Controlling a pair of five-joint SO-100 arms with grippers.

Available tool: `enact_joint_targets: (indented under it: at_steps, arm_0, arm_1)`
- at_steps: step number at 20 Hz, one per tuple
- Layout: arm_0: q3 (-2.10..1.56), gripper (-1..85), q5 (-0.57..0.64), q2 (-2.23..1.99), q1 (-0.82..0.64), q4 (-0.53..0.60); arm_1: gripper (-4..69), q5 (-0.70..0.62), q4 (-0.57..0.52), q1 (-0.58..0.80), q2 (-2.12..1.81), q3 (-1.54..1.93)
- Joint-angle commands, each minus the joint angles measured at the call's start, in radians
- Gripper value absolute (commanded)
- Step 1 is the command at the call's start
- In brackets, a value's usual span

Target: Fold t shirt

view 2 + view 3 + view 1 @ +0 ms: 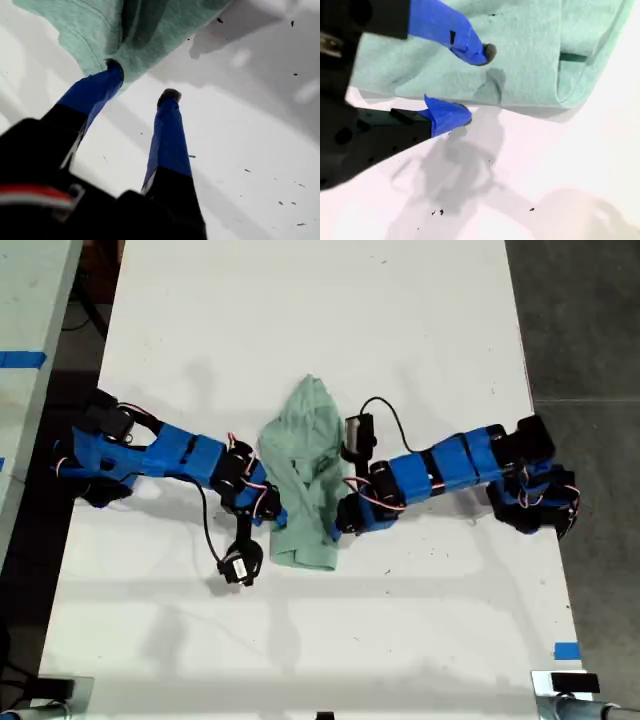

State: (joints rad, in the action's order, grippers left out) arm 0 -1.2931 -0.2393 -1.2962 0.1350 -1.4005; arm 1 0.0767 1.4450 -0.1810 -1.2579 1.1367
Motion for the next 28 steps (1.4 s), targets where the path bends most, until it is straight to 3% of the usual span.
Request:
enact_joint_targets:
  at_steps: [1,8,11,14,15,16,17,24,26,28]
  arm_0:
    - [0.069,17.0,-0.006,0.017,0.006,0.005]
    - [0.110,14.7,-0.005,0.140,0.023,0.121]
    - [0.225,0.1,0.032,0.268,0.015,0.149]
    - [0.272,-0.2,0.049,0.318,0.020,0.187]
    - [0.272,-0.2,0.051,0.314,0.021,0.189]
    - [0.272,-0.2,0.051,0.310,0.021,0.186]
    - [0.270,-0.2,0.051,0.305,0.023,0.183]
    - [0.299,-0.2,0.060,0.195,0.101,0.193]
    - [0.285,-0.2,0.077,0.133,0.098,0.170]
    - [0.281,-0.2,0.066,0.124,0.044,0.074]
  arm_1:
    - [19.4,-0.023,-0.044,0.006,0.014,-0.064]
    - [18.7,-0.075,-0.158,0.020,0.114,-0.095]
    - [18.3,-0.074,-0.198,0.006,0.140,-0.101]
    - [17.1,-0.071,-0.204,-0.003,0.141,-0.107]
    - [14.6,-0.072,-0.206,-0.005,0.141,-0.110]
    - [5.4,-0.074,-0.206,-0.008,0.141,-0.110]
    - [0.1,-0.069,-0.202,-0.012,0.141,-0.110]
    - [0.1,-0.020,-0.048,-0.132,0.089,-0.172]
    - [0.1,-0.054,0.020,-0.130,0.061,-0.245]
    - [0.1,-0.160,0.011,-0.078,-0.021,-0.212]
